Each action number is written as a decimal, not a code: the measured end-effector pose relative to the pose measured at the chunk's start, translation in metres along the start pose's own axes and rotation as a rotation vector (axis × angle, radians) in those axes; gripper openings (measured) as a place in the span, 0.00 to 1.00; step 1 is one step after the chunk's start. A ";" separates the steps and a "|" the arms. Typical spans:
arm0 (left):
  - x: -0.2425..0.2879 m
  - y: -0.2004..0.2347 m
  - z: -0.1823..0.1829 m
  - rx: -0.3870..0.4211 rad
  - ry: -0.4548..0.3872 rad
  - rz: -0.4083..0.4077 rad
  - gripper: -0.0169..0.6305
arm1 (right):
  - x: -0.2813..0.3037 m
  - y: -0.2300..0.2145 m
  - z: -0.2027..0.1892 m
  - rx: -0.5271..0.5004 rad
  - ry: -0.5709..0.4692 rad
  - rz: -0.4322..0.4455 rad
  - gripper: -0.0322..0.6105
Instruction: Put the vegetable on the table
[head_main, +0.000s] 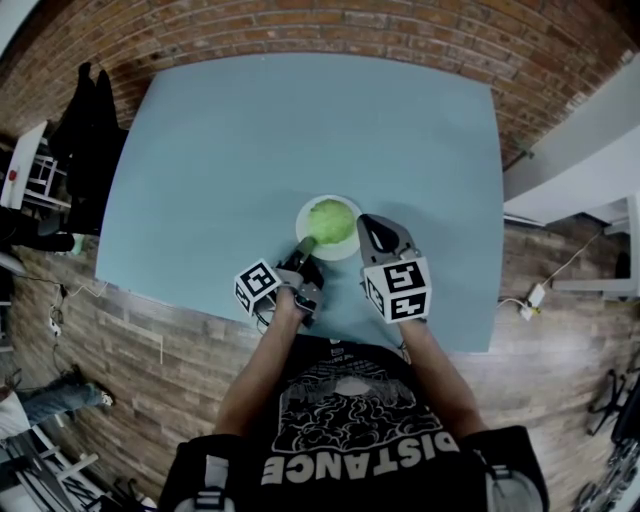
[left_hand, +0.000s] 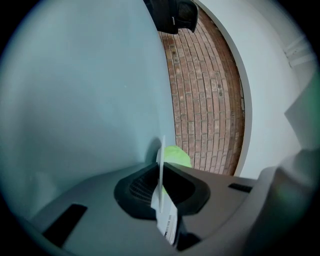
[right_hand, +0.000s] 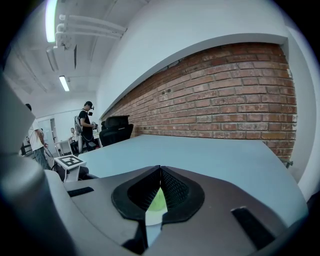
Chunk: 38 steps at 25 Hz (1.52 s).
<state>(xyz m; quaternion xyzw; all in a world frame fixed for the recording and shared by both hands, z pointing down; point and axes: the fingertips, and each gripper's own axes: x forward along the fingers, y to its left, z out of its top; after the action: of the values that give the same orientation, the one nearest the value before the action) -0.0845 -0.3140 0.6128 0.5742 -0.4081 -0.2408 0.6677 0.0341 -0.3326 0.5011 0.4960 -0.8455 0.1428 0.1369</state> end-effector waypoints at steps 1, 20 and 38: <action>0.000 0.001 0.001 -0.003 -0.001 0.004 0.06 | 0.000 0.000 0.000 0.000 0.001 0.001 0.06; 0.002 0.006 0.006 0.094 0.023 0.170 0.06 | -0.005 -0.002 -0.006 -0.003 0.009 0.006 0.06; 0.000 0.014 0.004 0.278 0.067 0.391 0.09 | -0.013 0.010 -0.016 -0.013 0.024 0.045 0.06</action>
<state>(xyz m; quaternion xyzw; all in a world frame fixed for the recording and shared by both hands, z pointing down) -0.0900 -0.3134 0.6263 0.5783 -0.5183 -0.0293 0.6293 0.0328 -0.3114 0.5098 0.4740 -0.8558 0.1461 0.1470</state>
